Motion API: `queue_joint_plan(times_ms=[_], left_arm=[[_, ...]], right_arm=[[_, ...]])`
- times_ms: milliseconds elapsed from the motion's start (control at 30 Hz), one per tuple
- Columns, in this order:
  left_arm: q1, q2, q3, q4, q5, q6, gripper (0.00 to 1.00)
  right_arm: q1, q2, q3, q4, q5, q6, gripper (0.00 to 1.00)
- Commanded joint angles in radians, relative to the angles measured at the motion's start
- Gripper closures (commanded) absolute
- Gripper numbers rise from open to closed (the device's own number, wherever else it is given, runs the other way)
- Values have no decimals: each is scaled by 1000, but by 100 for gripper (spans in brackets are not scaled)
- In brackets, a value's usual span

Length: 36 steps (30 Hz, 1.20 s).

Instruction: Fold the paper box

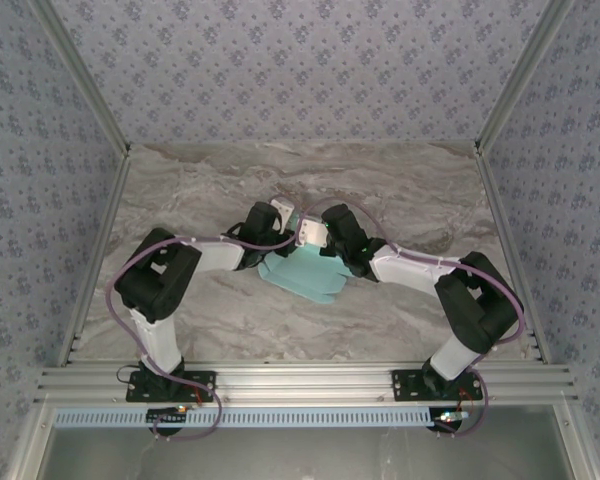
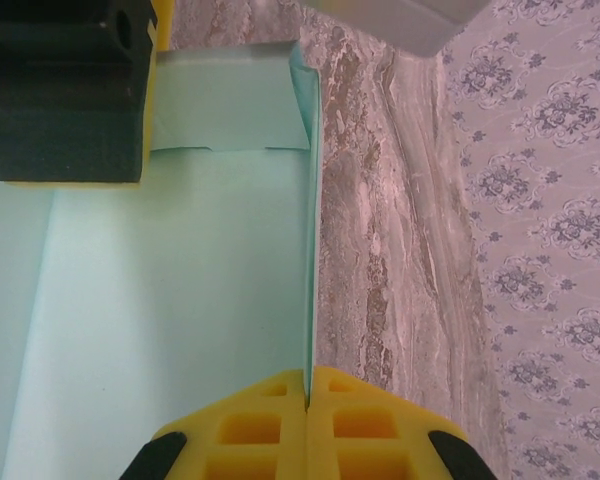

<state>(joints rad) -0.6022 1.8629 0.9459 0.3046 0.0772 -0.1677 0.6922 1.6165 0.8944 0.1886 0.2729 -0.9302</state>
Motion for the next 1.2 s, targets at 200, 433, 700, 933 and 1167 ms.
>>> queue_joint_plan(times_ms=[200,433,700,933,1167], left_arm=[[2,20,28,-48,-175,-55,72],[-15,18,31,-77,-339,-128,76],[-41,43,56,-104,-491,-156,79],[-48,69,76,-101,-555,-179,80],[-45,41,26,33,-375,-148,71]], right_arm=[[10,-6,24,-58,16,9,100],[20,0,18,-69,17,24,100],[32,6,13,-69,16,35,100],[35,15,8,-67,17,44,100],[23,22,12,-66,22,41,100]])
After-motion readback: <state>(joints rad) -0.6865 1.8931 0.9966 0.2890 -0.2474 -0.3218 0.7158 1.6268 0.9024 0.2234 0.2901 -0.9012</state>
